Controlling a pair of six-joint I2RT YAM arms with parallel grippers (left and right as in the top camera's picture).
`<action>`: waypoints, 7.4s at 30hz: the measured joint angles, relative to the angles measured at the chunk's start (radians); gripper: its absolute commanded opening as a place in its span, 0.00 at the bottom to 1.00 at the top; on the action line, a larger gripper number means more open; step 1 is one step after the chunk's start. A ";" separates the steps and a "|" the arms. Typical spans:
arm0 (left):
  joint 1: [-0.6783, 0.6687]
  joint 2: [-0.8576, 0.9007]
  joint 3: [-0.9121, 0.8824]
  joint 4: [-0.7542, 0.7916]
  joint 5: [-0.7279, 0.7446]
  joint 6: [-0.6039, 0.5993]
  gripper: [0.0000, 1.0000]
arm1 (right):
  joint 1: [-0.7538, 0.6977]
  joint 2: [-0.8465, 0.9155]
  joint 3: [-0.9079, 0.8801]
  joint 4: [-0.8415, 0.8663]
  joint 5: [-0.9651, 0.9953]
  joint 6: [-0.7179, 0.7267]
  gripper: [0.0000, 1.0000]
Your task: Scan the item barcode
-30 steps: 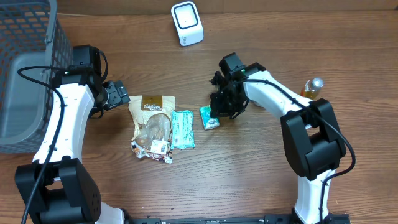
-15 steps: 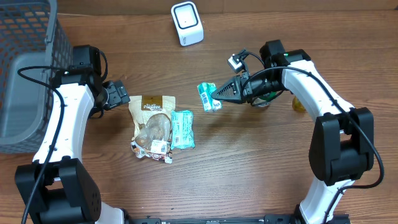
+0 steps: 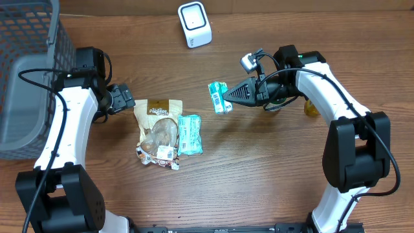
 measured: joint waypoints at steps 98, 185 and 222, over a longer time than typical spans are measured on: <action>0.000 0.000 0.000 0.000 0.000 0.000 1.00 | 0.272 0.426 1.078 0.424 1.828 0.086 0.04; 0.000 0.000 -0.001 0.000 0.000 0.000 1.00 | 0.196 0.383 0.684 -0.449 1.533 0.657 0.04; 0.000 0.000 -0.001 0.000 0.000 0.000 0.99 | 0.219 0.384 0.514 -0.363 1.484 0.660 0.40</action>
